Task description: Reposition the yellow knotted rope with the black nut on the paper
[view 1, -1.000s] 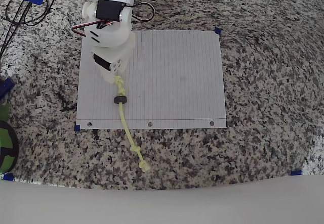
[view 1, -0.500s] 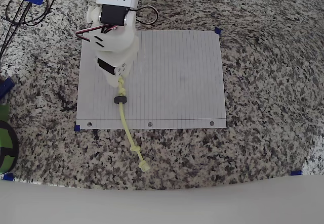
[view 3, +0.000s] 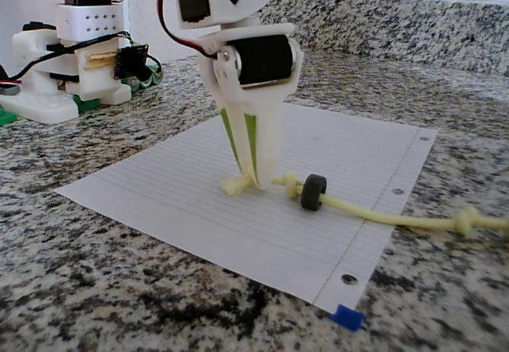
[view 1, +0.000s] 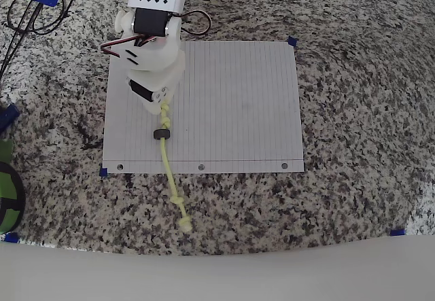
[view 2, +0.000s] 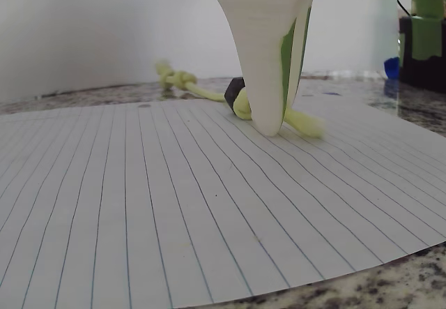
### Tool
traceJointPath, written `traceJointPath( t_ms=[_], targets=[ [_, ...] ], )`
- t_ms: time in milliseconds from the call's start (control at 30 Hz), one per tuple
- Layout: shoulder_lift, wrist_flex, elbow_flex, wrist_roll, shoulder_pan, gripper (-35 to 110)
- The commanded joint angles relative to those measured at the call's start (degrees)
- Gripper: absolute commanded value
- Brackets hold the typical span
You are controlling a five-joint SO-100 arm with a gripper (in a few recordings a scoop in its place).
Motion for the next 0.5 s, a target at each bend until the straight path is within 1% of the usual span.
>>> traceJointPath(
  t_ms=[0, 33, 67, 267, 467],
  targets=[
    [0.26, -0.53, -1.76, -0.35, 0.26, 6],
    [0.35, -0.53, -1.76, -0.35, 0.26, 1],
    [0.35, -0.53, -1.76, -0.35, 0.35, 0],
    [1.05, 0.09, -1.76, -0.35, 0.62, 0],
    [6.15, 0.18, -1.58, -0.18, 1.23, 0]
  ],
)
